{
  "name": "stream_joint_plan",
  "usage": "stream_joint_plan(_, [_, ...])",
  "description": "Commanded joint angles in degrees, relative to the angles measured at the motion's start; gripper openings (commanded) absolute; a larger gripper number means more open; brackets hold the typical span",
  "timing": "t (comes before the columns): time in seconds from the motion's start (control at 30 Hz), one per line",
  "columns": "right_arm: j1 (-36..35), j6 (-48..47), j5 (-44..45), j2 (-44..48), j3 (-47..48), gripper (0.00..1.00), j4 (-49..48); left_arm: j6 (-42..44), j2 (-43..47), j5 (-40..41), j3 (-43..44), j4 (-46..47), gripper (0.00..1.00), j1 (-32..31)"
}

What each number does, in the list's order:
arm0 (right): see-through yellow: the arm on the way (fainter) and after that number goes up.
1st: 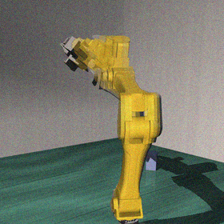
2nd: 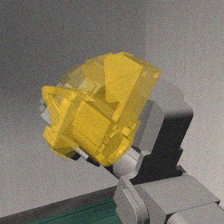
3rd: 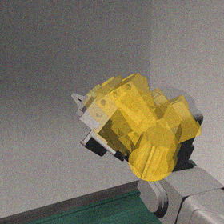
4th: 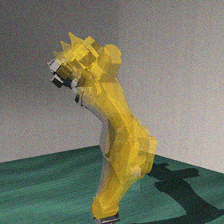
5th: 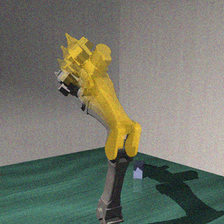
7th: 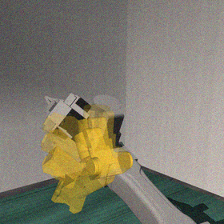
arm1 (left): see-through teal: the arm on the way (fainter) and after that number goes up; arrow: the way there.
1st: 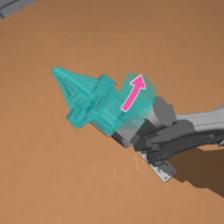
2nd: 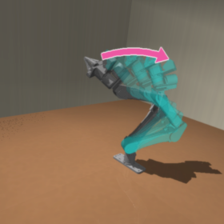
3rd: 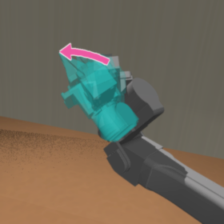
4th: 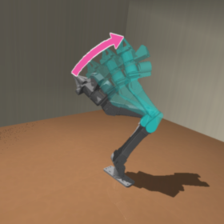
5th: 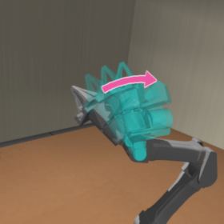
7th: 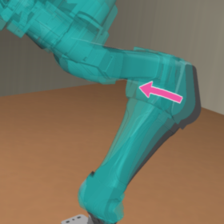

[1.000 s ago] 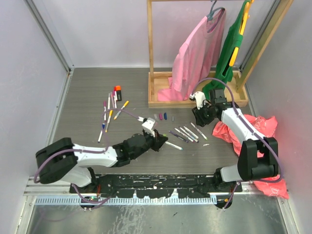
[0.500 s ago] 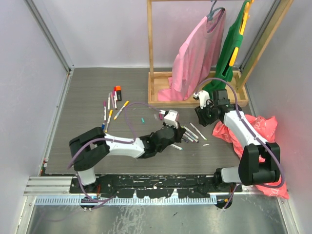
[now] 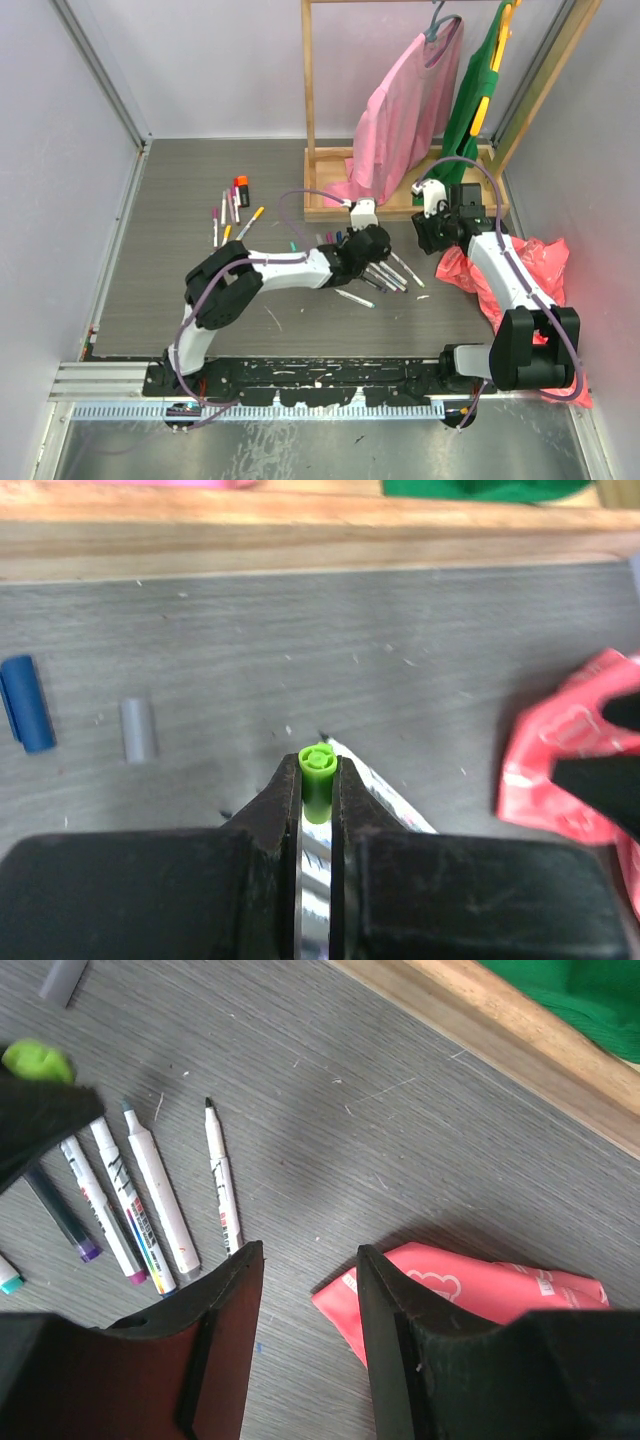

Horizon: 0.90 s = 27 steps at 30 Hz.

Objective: Open the pen caps
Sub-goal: Place the pen cap at the center of the board.

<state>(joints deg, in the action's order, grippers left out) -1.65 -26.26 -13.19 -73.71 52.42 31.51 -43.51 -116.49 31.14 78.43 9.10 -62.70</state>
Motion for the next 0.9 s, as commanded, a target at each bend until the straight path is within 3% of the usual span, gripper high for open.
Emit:
stream_joint_plan(0.0, [0.4,0.9,0.5,1.7,0.2,0.48,-2.4,-5.0,-4.5,-3.7,8.1,-7.7,0.0,3.9])
stream_joint_plan(0.37, [0.4,0.8,0.3,1.4,0.1,0.48,-2.4,-9.4,-12.0,-6.4,17.5,-16.2,0.01,6.6])
stream_joint_plan(0.57, [0.4,0.7,0.1,1.4,0.0,0.48,-2.4,-10.1,-14.4,-7.4,21.2,-19.2,0.21,6.9])
stream_joint_plan(0.73, [0.5,0.6,0.0,1.4,0.1,0.48,-2.3,-10.7,-14.9,-9.2,21.5,-18.9,0.31,7.5])
stream_joint_plan(0.87, [0.4,0.5,-0.2,1.4,0.0,0.49,-2.3,-10.2,-13.7,-10.3,21.0,-18.7,0.33,7.6])
